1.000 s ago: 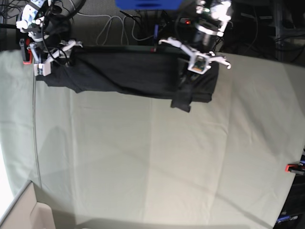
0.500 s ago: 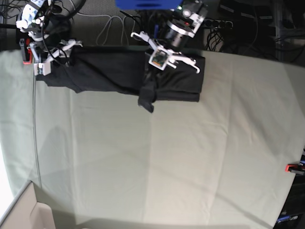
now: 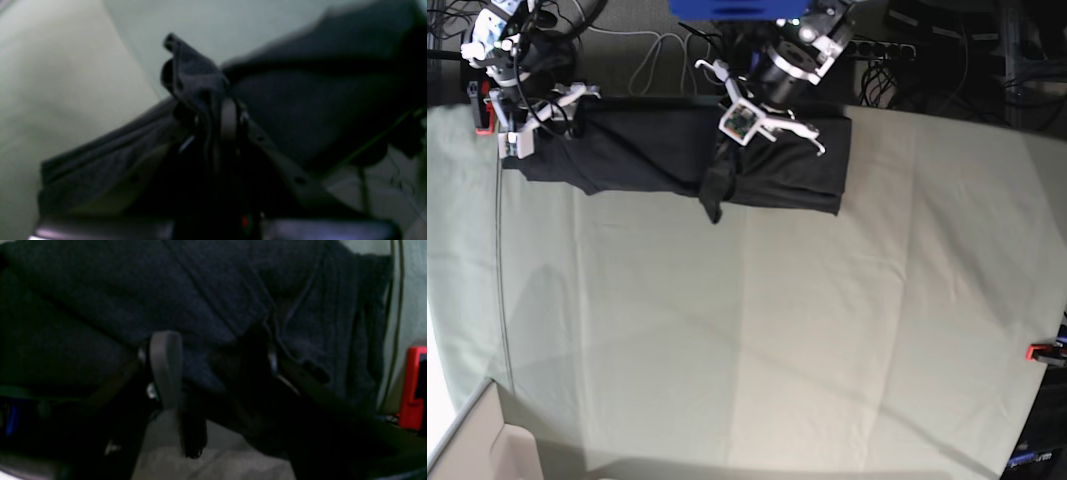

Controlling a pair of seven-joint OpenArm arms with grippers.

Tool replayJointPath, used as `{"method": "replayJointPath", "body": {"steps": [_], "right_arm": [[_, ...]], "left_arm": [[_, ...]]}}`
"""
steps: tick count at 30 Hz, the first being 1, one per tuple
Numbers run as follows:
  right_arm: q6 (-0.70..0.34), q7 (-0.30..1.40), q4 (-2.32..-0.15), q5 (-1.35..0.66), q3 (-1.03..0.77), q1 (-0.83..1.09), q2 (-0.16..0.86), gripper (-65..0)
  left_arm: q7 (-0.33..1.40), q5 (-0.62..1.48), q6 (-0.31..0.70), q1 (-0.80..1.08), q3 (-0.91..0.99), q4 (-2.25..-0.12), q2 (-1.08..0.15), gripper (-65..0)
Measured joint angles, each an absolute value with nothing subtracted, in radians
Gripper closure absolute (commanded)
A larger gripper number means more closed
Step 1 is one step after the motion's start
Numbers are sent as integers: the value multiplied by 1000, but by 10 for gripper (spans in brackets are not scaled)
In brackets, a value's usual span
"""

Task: Layout the t-shirt on the table in an organized manner, then fold the t-shirt properly
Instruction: 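Lay the held end onto the strip middle and open the left gripper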

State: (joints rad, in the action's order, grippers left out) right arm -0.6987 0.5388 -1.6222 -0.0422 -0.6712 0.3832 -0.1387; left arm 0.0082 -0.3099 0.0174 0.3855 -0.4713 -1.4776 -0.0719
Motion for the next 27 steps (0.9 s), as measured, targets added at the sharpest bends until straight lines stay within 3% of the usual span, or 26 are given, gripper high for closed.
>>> {"method": "replayJointPath", "body": {"steps": [4,11,15,27], "right_arm": [[-699,538,-1622,-42,-671,386,-139,-314],[-699,539,-1622,-42,-671,385,-139,-314],[-699,539,-1622,-42,-671,386,-139,-314],[-699,539,-1622,-42,-671,386,-139,-314]], "left_arm": [[86,-311,11,349,-493,-1477,-69,-20],[94,-305,7,338,-531,-1479,-81,-209],[94,-306,7,337,-534,-1480,-82,-271],[86,-298,13,377,-534,-1687,-84,-303]]}}
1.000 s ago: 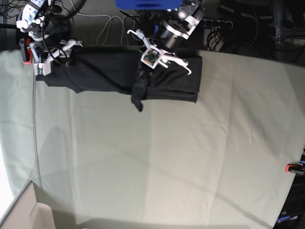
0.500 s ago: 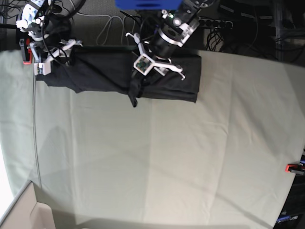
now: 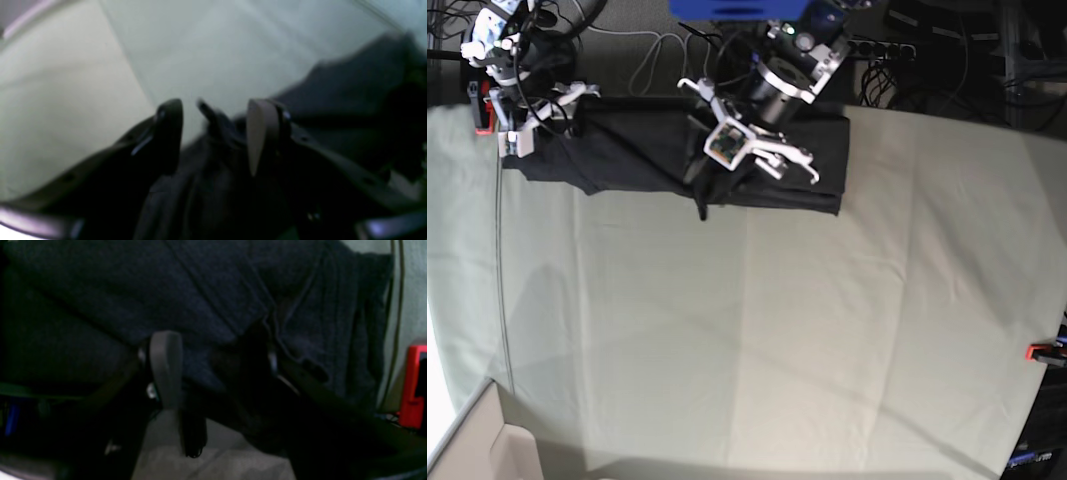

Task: Layout the t-shirt on the table in an organized manner, then fold the t-shirt properly
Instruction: 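Lay the held end onto the strip middle and open the left gripper, then raise the left gripper away and grasp the strip end with the right gripper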

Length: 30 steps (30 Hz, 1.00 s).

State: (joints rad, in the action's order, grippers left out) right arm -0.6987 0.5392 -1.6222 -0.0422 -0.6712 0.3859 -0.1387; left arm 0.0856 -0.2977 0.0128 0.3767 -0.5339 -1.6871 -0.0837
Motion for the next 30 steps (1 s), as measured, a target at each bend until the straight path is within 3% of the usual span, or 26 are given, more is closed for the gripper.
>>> {"method": "replayJointPath", "body": {"steps": [7,17,22,30], "right_arm": [[-699,539,-1622,-42,-671,386,-139,-314],[-699,551,-1673,-41,-674,387,-140,-327],[-699,556,-1736,-52,-763,362,-162,-381],[-699,556,-1672,-41,-876,292,-164,-392]], "left_arm": [[88,-291,0,402,-519,-1784,-83,-297],[90,-302,1,448,-282,-1689,-69,-297],[91,-147,6,457,-153,-1682,-72,-297],[90,-8,4,456,-33,-1687,-98,-297]]}}
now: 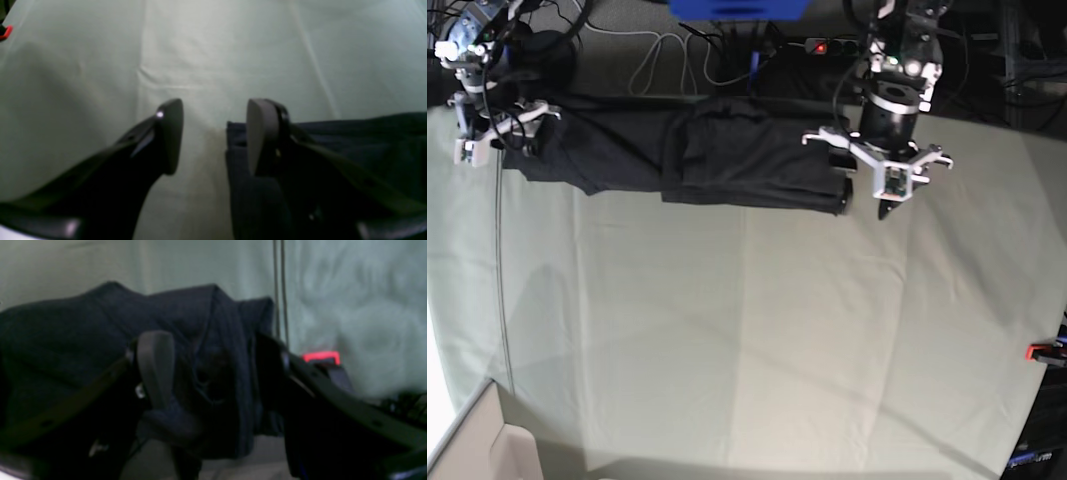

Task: Layout the t-shirt on the table in an organized manner, then fold the t-shirt properly
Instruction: 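Raise the left gripper away and grasp the strip end with the right gripper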

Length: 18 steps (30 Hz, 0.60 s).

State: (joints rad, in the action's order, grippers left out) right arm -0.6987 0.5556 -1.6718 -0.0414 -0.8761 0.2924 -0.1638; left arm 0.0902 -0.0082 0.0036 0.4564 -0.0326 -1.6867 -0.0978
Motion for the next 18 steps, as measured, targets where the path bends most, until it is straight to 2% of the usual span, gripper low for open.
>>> {"method": "replayJointPath", "body": {"steps": [6,18], "right_arm": [[-699,553,-1577,-44,-943,237,-140,-393],[-698,532,-1434,-47,-942,217,-99,-393]], "left_arm": [[94,59,3,457,-28,-1689,-153,-297],[94,76,4,467,-28,-1689,-160,-297]]}}
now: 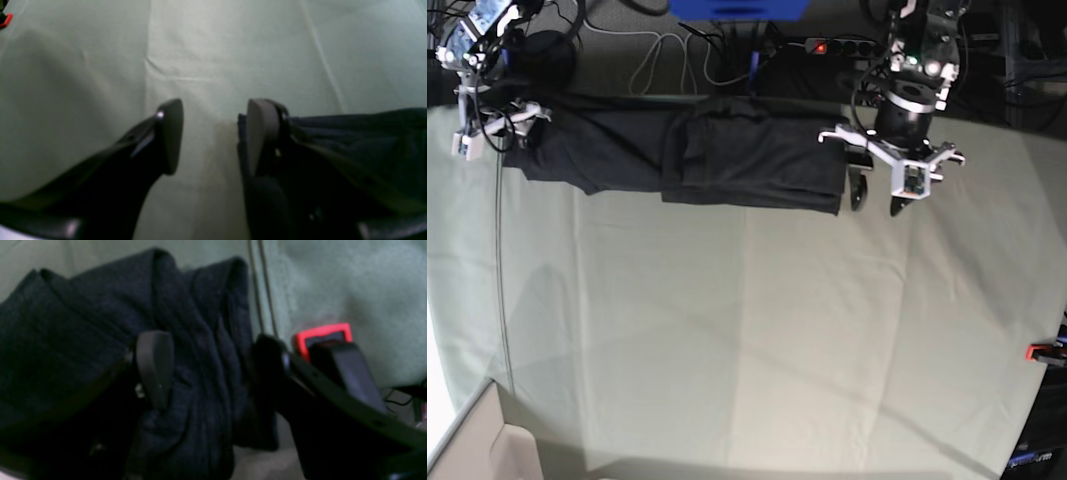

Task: Layout the t-shirt on the table in an organized manner, then fold the t-shirt properly
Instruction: 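Raise the left gripper away and grasp the strip end with the right gripper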

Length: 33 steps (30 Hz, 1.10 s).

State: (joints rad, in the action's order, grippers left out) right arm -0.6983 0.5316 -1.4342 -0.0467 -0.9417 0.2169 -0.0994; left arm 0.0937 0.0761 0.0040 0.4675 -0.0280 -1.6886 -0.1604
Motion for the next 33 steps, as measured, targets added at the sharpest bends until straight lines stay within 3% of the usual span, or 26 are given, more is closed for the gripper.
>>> {"method": "replayJointPath", "body": {"steps": [10,20,28,33], "right_arm": [[-691,494,-1393,-74,-919,220,-91,-366],[-675,471,-1401,-87,-766,274,-88,0],[-672,514,-1461,-68,-720,297,-88,0],[-688,569,-1591,-36,-713,314,-141,0]], "left_arm": [[94,76,4,468,-29,-1689,-160,-297],[94,72,4,467,-28,-1689,-160,-297],[95,73,4,466,42,-1691,-152,-297],[95,73,8,468,88,-1706,-154,-297]]}}
